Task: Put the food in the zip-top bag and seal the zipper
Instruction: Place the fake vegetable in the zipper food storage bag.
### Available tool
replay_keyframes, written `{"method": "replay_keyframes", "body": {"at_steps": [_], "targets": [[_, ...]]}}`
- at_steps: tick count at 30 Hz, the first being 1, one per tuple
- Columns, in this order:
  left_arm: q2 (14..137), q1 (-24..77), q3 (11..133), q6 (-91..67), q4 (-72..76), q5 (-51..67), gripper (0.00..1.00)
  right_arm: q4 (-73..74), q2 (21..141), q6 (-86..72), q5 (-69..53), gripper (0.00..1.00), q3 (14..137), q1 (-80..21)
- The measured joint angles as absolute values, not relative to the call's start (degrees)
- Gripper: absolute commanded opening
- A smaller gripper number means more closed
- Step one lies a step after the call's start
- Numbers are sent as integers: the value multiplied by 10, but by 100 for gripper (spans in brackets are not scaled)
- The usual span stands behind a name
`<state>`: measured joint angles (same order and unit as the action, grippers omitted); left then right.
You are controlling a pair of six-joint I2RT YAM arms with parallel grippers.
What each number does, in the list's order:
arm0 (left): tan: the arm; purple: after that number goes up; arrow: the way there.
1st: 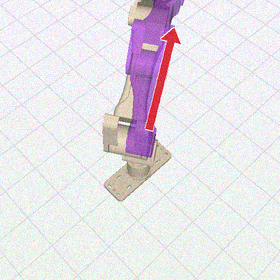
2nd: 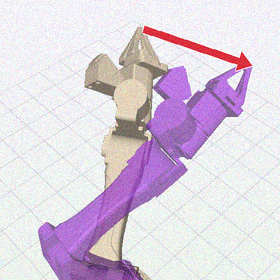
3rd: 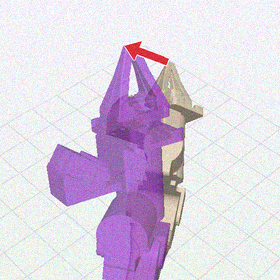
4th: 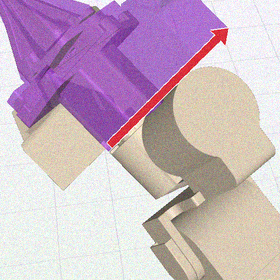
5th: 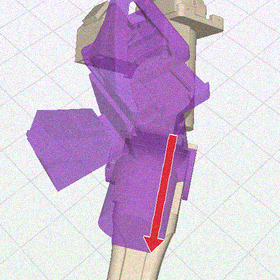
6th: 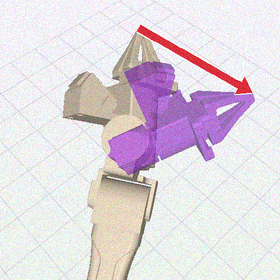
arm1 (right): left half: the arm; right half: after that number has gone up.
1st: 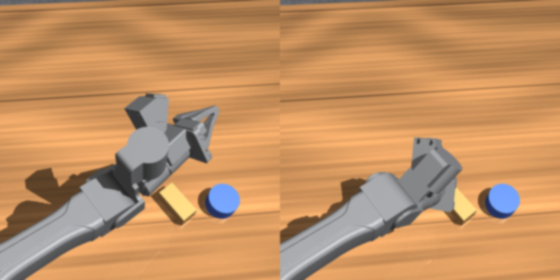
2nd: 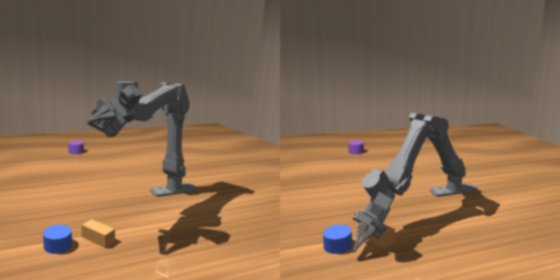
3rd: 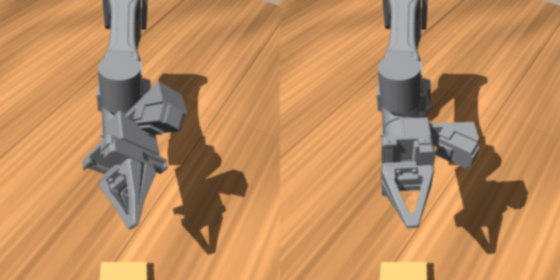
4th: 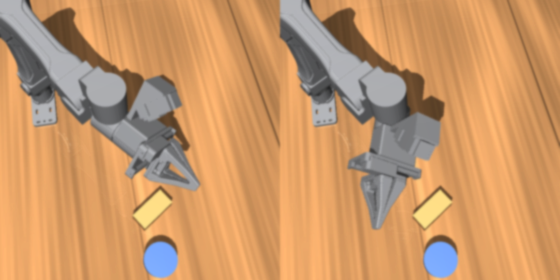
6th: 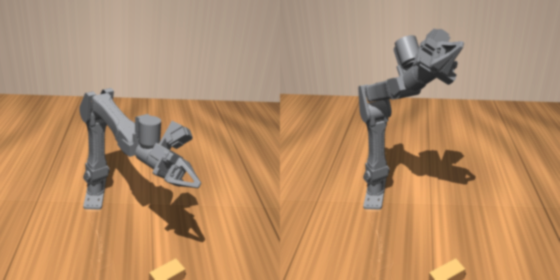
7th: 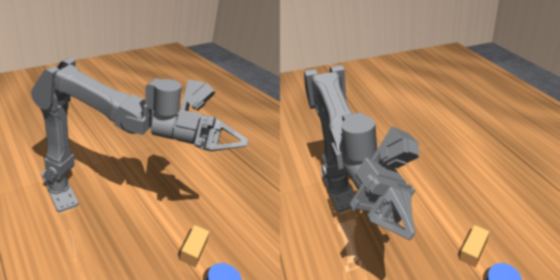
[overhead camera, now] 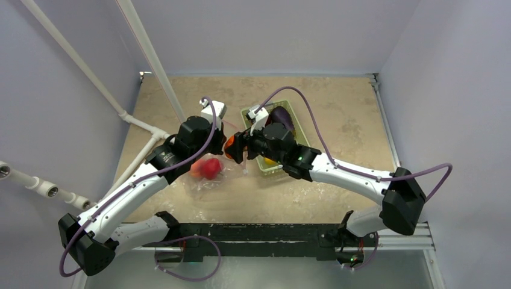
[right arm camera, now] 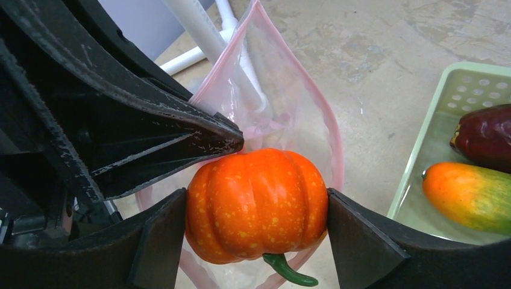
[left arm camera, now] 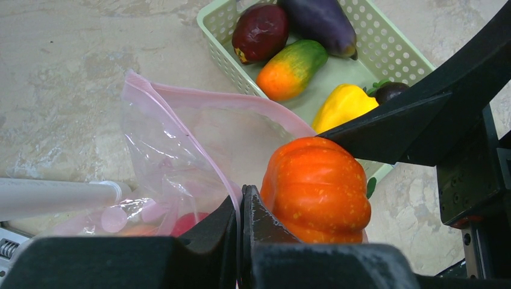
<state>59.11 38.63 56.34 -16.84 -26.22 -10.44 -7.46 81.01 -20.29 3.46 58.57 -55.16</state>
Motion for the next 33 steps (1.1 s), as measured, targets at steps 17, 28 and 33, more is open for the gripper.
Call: {"method": "replay_keyframes", "body": {"at_steps": [17, 28, 33], "targets": [[591, 386, 563, -168, -262, -104, 0, -72, 767, -201, 86, 96, 586, -555], [591, 386, 563, -168, -262, -104, 0, 3, 732, -230, 206, 94, 603, -554], [591, 386, 563, -168, -262, -104, 0, 61, 733, -255, 249, 92, 610, -532]]}}
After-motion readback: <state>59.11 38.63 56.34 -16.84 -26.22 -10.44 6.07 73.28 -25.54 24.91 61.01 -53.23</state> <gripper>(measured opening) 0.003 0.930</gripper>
